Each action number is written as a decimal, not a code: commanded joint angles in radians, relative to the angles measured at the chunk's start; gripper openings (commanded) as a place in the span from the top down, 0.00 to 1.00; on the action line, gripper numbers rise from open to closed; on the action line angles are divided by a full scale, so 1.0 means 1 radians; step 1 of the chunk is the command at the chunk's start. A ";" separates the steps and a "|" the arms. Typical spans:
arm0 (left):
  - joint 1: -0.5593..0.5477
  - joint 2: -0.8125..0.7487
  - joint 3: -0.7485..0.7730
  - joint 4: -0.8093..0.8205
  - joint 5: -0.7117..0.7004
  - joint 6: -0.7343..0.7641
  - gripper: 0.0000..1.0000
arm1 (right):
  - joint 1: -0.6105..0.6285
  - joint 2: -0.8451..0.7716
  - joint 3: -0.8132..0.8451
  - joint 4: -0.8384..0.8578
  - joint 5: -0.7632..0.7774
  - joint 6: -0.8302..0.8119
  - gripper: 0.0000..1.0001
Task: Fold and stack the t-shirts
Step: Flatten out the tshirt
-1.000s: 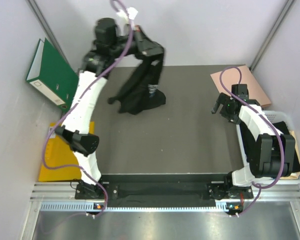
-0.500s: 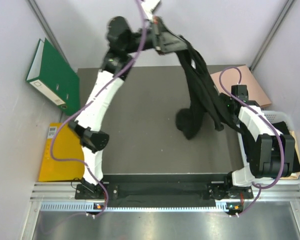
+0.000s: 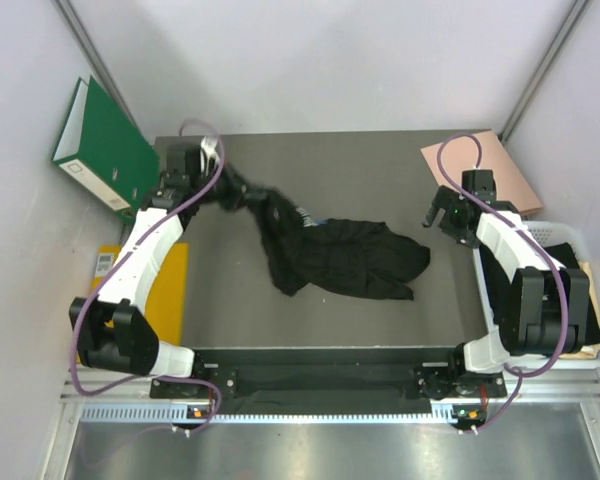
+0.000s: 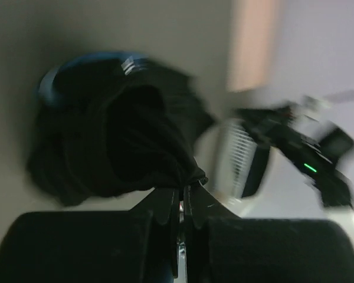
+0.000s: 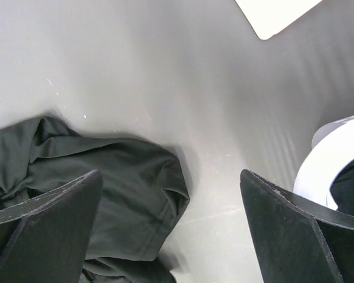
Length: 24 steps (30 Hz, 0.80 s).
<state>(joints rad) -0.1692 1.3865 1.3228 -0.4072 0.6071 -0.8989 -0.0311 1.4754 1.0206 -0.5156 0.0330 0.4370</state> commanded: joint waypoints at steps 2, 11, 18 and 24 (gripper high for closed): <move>0.141 -0.032 -0.085 -0.376 -0.355 0.153 1.00 | 0.023 0.032 0.021 -0.012 0.012 -0.030 0.00; 0.266 0.028 0.004 -0.573 -0.659 0.163 1.00 | 0.183 0.152 0.076 -0.038 -0.062 -0.014 0.00; 0.318 0.140 0.053 -0.550 -0.699 0.173 1.00 | 0.188 0.194 0.093 -0.070 -0.058 -0.011 0.01; 0.321 0.302 0.138 -0.590 -0.627 0.184 0.09 | 0.194 0.212 0.090 -0.055 -0.090 -0.006 0.00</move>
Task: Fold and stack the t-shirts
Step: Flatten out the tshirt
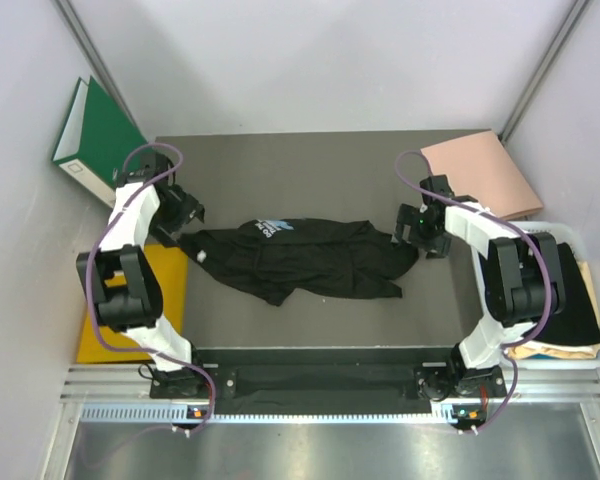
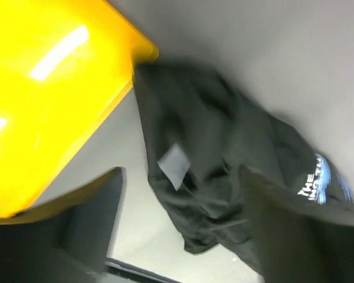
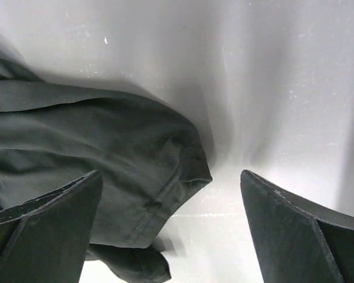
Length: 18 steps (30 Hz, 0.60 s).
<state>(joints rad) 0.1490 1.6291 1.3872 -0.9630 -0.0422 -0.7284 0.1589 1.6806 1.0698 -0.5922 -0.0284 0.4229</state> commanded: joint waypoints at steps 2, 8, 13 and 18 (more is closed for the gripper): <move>0.001 0.026 0.050 0.015 0.074 0.032 0.01 | 0.010 0.022 0.036 0.040 -0.060 0.014 0.01; -0.064 -0.124 -0.049 0.211 0.249 0.179 0.01 | 0.059 0.113 0.045 0.104 -0.136 0.027 0.29; -0.235 -0.051 -0.034 0.192 0.335 0.348 0.02 | 0.087 0.171 0.087 0.123 -0.150 0.042 1.00; -0.483 0.070 0.045 0.142 0.341 0.451 0.07 | 0.090 0.185 0.171 0.080 -0.110 0.021 1.00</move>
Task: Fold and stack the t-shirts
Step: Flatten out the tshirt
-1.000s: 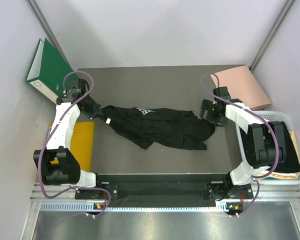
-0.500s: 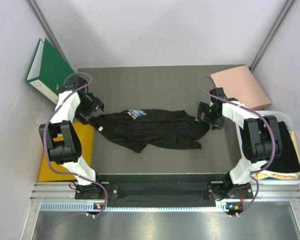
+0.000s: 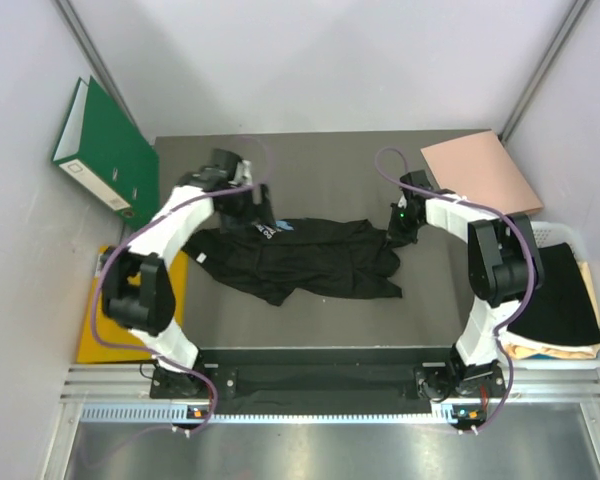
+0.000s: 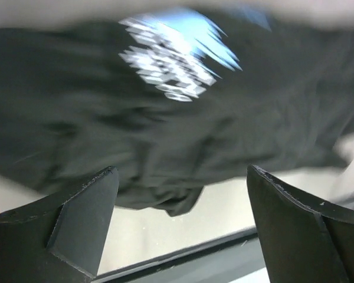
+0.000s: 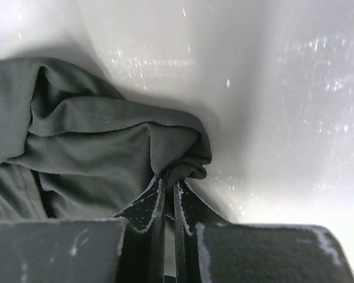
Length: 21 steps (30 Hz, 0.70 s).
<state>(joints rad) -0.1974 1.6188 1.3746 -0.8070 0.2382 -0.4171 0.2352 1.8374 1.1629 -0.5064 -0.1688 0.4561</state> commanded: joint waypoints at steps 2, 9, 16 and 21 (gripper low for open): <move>-0.227 0.142 0.111 -0.030 0.064 0.188 0.08 | 0.013 0.029 0.102 -0.020 0.057 -0.026 1.00; -0.421 0.332 0.306 -0.115 0.087 0.276 0.07 | 0.000 0.046 0.161 -0.035 0.095 -0.024 1.00; -0.605 0.466 0.472 -0.172 0.041 0.313 0.10 | -0.027 0.060 0.156 -0.020 0.094 -0.011 0.99; -0.652 0.512 0.498 -0.184 0.042 0.333 0.26 | -0.066 0.083 0.178 -0.008 0.077 -0.011 0.99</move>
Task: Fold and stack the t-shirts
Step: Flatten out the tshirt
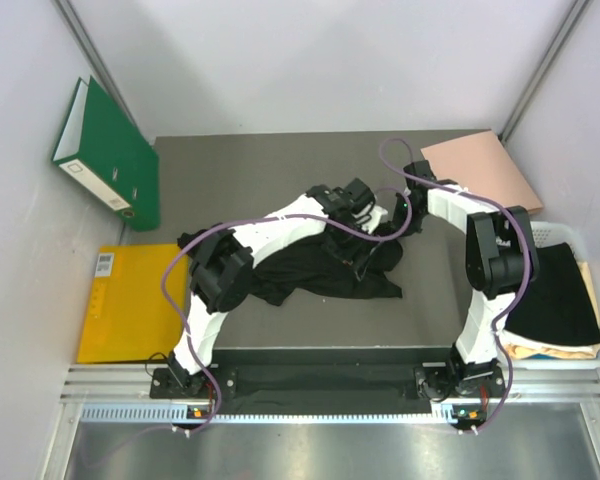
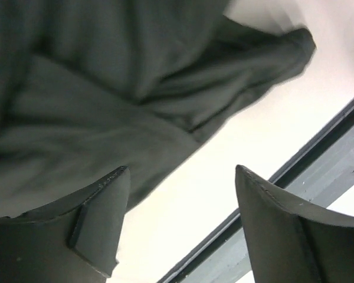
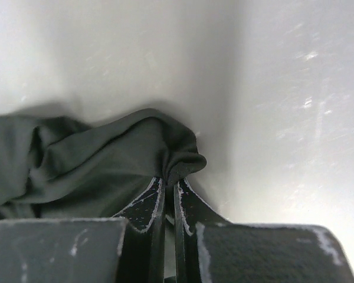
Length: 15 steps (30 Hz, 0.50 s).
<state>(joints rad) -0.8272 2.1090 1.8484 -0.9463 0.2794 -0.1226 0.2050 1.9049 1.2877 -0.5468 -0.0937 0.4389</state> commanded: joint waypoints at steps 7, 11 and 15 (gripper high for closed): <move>-0.050 0.022 -0.015 -0.034 -0.045 0.044 0.32 | -0.064 0.048 0.097 0.036 -0.021 0.006 0.99; -0.062 0.037 -0.037 -0.026 -0.091 0.040 0.27 | -0.068 0.062 0.111 0.038 -0.029 0.003 0.98; -0.062 0.057 -0.040 -0.022 -0.098 0.037 0.27 | -0.072 0.066 0.114 0.044 -0.038 0.001 0.98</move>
<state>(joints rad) -0.8825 2.1532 1.8187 -0.9730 0.2085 -0.0975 0.1471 1.9633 1.3579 -0.5385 -0.1268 0.4404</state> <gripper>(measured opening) 0.737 0.022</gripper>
